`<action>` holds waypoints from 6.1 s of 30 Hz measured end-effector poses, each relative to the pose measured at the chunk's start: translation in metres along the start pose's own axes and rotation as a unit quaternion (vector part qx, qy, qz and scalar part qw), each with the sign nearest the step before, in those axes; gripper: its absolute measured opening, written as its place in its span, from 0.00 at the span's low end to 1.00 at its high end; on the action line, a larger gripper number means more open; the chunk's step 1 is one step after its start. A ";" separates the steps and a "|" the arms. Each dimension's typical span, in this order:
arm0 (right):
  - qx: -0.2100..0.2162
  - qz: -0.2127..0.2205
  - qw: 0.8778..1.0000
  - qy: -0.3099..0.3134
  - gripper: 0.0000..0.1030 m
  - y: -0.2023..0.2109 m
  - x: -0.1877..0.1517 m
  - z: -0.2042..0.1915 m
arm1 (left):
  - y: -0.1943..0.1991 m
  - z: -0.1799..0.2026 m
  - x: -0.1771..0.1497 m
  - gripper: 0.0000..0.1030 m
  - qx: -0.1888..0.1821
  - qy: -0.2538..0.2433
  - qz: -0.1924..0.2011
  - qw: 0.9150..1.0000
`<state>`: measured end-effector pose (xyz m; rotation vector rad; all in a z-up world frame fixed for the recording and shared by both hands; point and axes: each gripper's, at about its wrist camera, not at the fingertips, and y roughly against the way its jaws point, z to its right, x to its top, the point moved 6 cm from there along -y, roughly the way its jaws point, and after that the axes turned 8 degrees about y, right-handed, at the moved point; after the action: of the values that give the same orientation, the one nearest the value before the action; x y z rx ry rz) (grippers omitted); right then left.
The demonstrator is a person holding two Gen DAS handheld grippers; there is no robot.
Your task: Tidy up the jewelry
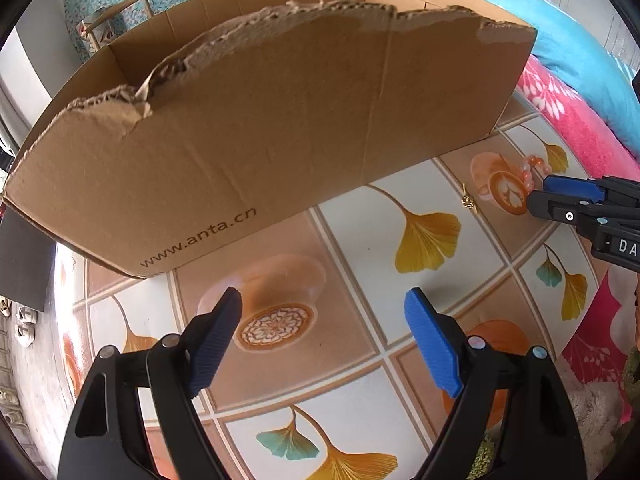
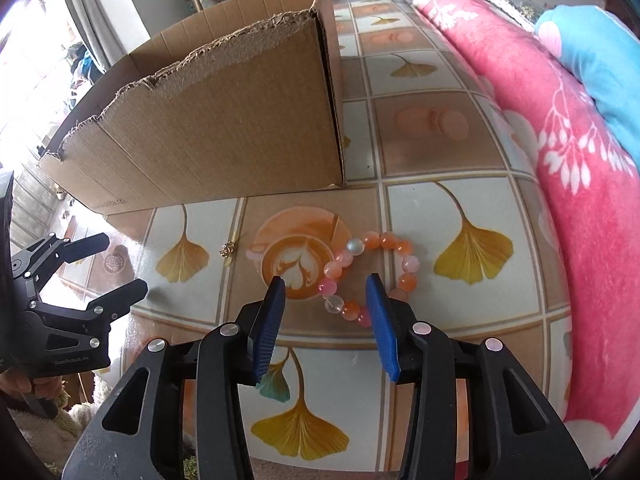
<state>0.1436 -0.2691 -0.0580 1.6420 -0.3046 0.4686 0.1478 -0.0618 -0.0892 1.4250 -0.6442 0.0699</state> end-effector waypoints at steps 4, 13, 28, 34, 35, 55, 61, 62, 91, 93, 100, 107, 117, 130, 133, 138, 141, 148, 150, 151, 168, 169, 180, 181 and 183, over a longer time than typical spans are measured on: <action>0.005 0.000 1.000 -0.001 0.41 -0.002 0.002 -0.002 | -0.001 -0.002 0.000 0.83 -0.001 0.004 0.001 1.000; 0.022 0.002 1.000 -0.007 0.44 -0.002 0.004 -0.006 | -0.005 -0.005 0.001 0.87 -0.003 0.015 -0.002 1.000; 0.070 0.013 0.997 -0.039 0.55 -0.002 0.005 -0.014 | -0.006 -0.013 -0.002 0.95 -0.007 0.038 0.008 0.999; 0.085 0.023 0.994 -0.058 0.67 0.000 0.006 -0.018 | -0.005 -0.015 -0.003 0.95 -0.007 0.038 0.007 0.999; 0.090 0.025 0.994 -0.062 0.68 0.001 0.006 -0.017 | -0.005 -0.015 -0.004 0.95 -0.008 0.039 0.007 0.999; 0.116 0.049 0.989 -0.074 0.71 0.006 -0.001 -0.006 | -0.001 -0.018 -0.011 0.96 -0.010 0.033 0.026 0.999; 0.125 0.054 0.988 -0.077 0.71 0.008 -0.002 -0.005 | -0.002 -0.017 -0.010 0.96 -0.019 0.020 0.026 0.999; 0.125 0.055 0.988 -0.077 0.71 0.008 -0.002 -0.005 | -0.002 -0.017 -0.010 0.96 -0.021 0.020 0.026 0.999; 0.070 0.073 0.992 -0.070 0.45 0.016 -0.019 0.011 | -0.001 0.092 0.021 0.23 -0.126 -0.180 0.091 0.971; 0.069 0.073 0.992 -0.073 0.43 0.016 -0.021 0.013 | -0.005 0.094 0.021 0.22 -0.127 -0.180 0.085 0.972; 0.066 0.074 0.992 -0.080 0.39 0.018 -0.021 0.014 | -0.009 0.096 0.025 0.07 -0.130 -0.173 0.084 0.973; 0.050 0.065 0.994 -0.074 0.36 0.018 -0.019 0.011 | -0.008 0.091 0.024 0.03 -0.130 -0.164 0.088 0.974; 0.010 0.053 0.997 -0.049 0.25 0.013 -0.013 0.007 | 0.000 0.066 0.008 0.03 -0.120 -0.129 0.079 0.981; -0.026 0.060 0.997 -0.035 0.07 0.016 -0.007 0.008 | 0.007 0.046 -0.005 0.03 -0.110 -0.101 0.086 0.985; -0.009 0.071 0.996 -0.052 0.07 0.024 -0.005 0.010 | 0.007 0.045 -0.005 0.03 -0.111 -0.099 0.086 0.985; 0.034 0.097 0.991 -0.080 0.07 0.037 0.002 0.012 | 0.009 0.044 -0.005 0.03 -0.112 -0.096 0.090 0.985; 0.044 0.108 0.990 -0.086 0.07 0.044 0.005 0.011 | 0.013 0.043 -0.004 0.03 -0.112 -0.098 0.095 0.984; 0.077 0.145 0.980 -0.108 0.07 0.073 0.012 0.018 | 0.038 0.038 -0.002 0.02 -0.111 -0.097 0.123 0.981; 0.088 0.160 0.977 -0.114 0.07 0.085 0.014 0.021 | 0.048 0.038 0.000 0.02 -0.111 -0.096 0.136 0.980; 0.092 0.165 0.975 -0.115 0.07 0.090 0.014 0.021 | 0.054 0.037 0.001 0.02 -0.111 -0.096 0.143 0.979; 0.147 0.257 0.952 -0.079 0.07 0.167 0.055 0.009 | 0.169 0.005 0.037 0.02 -0.119 -0.079 0.271 0.952; 0.150 0.262 0.951 -0.071 0.07 0.170 0.061 0.006 | 0.173 0.001 0.041 0.02 -0.114 -0.077 0.280 0.950; 0.211 0.282 0.936 -0.004 0.07 0.154 0.131 -0.027 | 0.167 -0.038 0.091 0.02 -0.094 -0.038 0.282 0.954; 0.214 0.278 0.937 -0.002 0.07 0.148 0.137 -0.029 | 0.161 -0.041 0.094 0.02 -0.101 -0.030 0.271 0.957; 0.217 0.270 0.938 -0.001 0.07 0.139 0.142 -0.031 | 0.146 -0.050 0.100 0.02 -0.119 -0.009 0.247 0.962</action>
<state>0.2004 -0.2453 0.1332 1.9832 -0.6996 1.0053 0.1878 -0.0231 0.0857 1.0093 -0.9792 0.3622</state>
